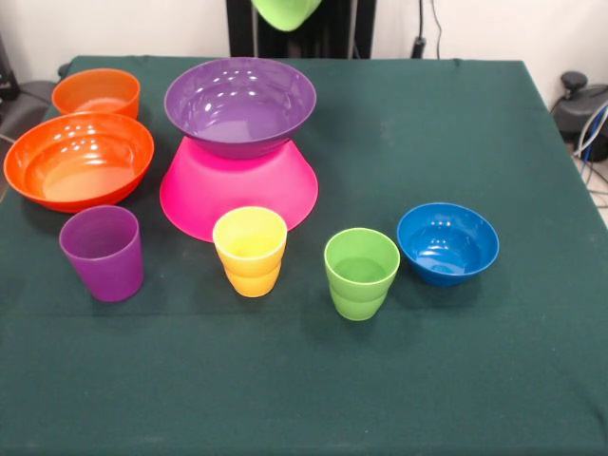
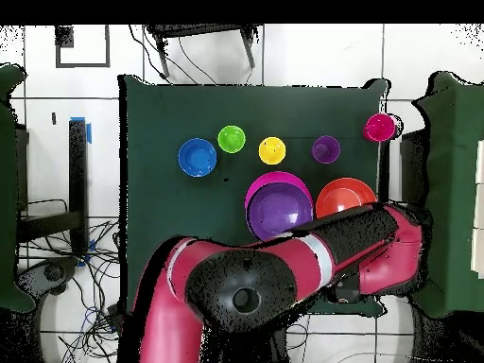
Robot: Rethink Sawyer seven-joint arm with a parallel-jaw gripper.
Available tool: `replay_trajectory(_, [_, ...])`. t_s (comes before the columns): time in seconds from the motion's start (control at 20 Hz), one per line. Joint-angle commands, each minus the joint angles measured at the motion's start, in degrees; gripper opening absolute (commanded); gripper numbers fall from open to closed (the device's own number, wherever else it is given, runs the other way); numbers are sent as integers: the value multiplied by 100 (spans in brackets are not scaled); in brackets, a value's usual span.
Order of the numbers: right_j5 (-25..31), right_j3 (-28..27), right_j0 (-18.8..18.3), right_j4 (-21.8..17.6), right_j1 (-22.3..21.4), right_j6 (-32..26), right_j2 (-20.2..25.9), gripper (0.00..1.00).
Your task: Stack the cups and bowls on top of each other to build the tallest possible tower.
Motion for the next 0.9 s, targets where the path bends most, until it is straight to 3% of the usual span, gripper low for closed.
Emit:
replay_trajectory(0.05, [-326,-408,143,374,503,2307,178,0])
replay_trajectory(0.45, [-816,-623,-69,565,857,2252,-231,0])
replay_trajectory(0.9, [-772,-1029,-408,738,1087,2203,-457,0])
